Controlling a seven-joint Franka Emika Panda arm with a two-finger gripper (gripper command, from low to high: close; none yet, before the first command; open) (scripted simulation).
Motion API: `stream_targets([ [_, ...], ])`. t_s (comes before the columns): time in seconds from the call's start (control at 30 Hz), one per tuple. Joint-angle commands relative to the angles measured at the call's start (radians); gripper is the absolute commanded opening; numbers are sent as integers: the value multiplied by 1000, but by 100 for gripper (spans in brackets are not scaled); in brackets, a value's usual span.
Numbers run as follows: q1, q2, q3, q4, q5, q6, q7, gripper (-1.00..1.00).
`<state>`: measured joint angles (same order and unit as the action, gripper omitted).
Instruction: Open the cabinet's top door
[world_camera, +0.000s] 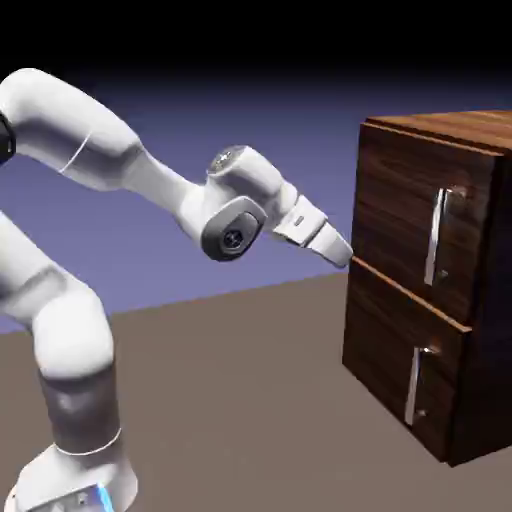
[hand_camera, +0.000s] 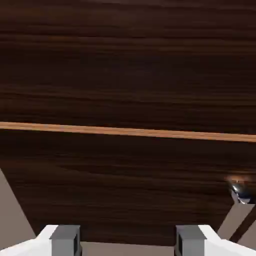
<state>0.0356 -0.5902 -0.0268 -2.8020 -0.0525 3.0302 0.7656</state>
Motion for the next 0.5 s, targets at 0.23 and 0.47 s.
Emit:
stream_targets([
  [0.23,156,-134,-178,53,-348,-45,163,0],
  [0.47,293,-251,-333,99,-652,-84,305,0],
])
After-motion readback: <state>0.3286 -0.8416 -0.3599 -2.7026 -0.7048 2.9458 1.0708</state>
